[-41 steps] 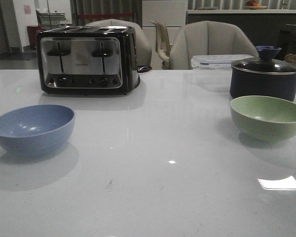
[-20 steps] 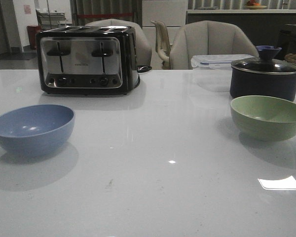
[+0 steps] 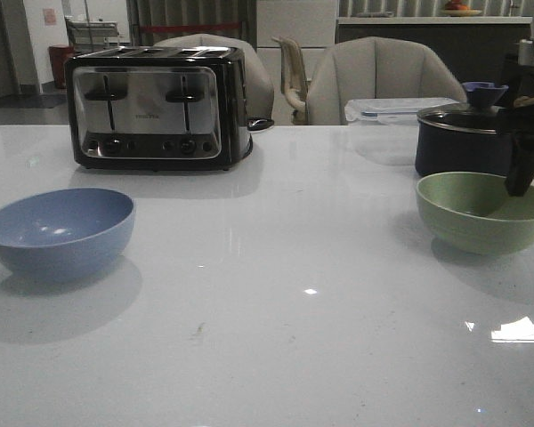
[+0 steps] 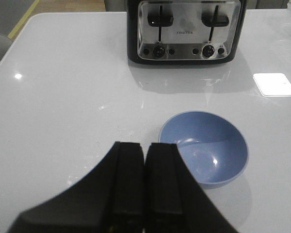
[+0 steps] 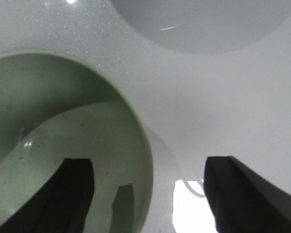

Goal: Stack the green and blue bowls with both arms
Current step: 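Grasp the rim of the pale green bowl with the right gripper and lift, then carry the green bowl toward the table center and lower it down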

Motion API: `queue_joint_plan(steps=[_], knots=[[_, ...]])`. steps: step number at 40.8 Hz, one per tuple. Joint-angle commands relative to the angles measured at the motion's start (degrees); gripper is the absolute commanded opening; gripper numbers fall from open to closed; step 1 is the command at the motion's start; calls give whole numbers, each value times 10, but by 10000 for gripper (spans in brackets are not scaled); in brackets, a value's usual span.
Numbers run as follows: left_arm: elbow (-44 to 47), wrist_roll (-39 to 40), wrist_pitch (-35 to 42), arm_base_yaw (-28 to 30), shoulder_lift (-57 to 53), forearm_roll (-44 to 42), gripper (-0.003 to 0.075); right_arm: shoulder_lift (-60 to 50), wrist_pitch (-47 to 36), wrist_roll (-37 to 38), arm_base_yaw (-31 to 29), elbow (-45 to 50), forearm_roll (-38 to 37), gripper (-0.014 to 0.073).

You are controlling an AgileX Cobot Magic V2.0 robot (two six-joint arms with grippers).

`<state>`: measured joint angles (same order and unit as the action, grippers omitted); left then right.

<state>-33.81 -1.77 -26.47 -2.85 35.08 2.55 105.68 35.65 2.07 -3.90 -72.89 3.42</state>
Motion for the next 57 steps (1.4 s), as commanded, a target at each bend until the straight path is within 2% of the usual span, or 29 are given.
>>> queue_joint_plan(steps=[1, 6, 18, 29, 36, 41, 50, 57], knots=[[-17, 3, 44, 1, 3, 5, 100, -4, -17, 1, -3, -33, 3, 577], [-17, 3, 44, 1, 3, 5, 100, 11, -21, 1, -3, -39, 4, 539], [-17, 3, 44, 1, 3, 5, 101, 21, -19, 1, -3, -39, 4, 230], [-17, 3, 44, 1, 3, 5, 100, -11, 0, 1, 7, -39, 12, 53], [-17, 3, 44, 1, 3, 5, 100, -71, 15, 0, 60, -39, 24, 34], [-17, 3, 44, 1, 3, 5, 100, -94, 22, 0, 126, -39, 31, 34], [-17, 3, 44, 1, 3, 5, 100, -64, 22, 0, 245, -38, 56, 34], [-17, 3, 44, 1, 3, 5, 100, -22, 20, 0, 302, -38, 72, 34]])
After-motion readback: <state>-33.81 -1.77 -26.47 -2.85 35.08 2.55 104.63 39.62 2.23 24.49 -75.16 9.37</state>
